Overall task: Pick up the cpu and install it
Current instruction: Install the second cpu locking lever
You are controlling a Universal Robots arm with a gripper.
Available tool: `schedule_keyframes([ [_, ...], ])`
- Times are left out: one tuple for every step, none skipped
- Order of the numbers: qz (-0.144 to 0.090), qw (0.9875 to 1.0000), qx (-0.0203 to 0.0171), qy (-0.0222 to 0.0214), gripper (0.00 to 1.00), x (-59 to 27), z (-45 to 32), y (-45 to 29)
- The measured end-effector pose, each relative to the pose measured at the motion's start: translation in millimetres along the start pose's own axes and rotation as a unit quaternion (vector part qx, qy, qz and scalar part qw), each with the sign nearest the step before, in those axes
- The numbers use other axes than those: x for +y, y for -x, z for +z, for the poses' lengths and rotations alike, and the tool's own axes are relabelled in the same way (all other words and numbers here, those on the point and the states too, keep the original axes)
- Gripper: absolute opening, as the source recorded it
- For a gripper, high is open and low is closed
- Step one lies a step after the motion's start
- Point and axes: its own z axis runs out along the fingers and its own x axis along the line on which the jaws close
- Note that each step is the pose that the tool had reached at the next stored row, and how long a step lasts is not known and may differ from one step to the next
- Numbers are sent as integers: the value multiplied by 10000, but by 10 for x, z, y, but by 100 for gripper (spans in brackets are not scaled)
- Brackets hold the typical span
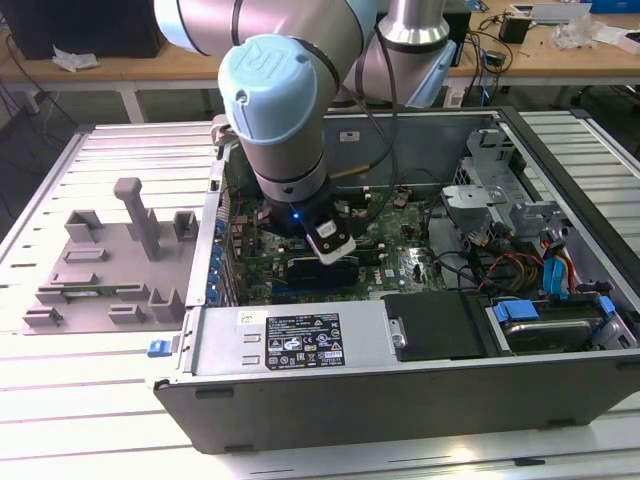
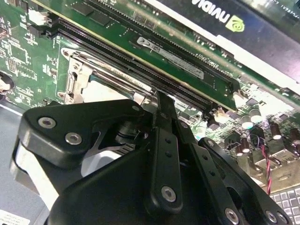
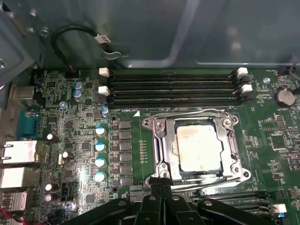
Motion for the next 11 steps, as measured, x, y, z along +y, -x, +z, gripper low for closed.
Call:
schedule_keyframes([
  [2,10000,-3,12,11,-1,4,-3],
  [5,10000,-7,24,11,-1,9,-6],
  [7,10000,-10,37,11,-1,14,-10],
  [8,10000,-13,44,11,-1,18,-13],
  [10,10000,-15,49,11,-1,21,-16],
  [12,10000,-18,53,11,0,28,-20],
  [14,10000,-20,53,11,2,32,-24],
  [18,10000,-21,53,11,4,38,-29],
  [22,10000,-23,53,11,7,42,-34],
  [26,10000,-25,53,11,13,46,-38],
  [26,10000,-25,53,11,14,46,-38],
])
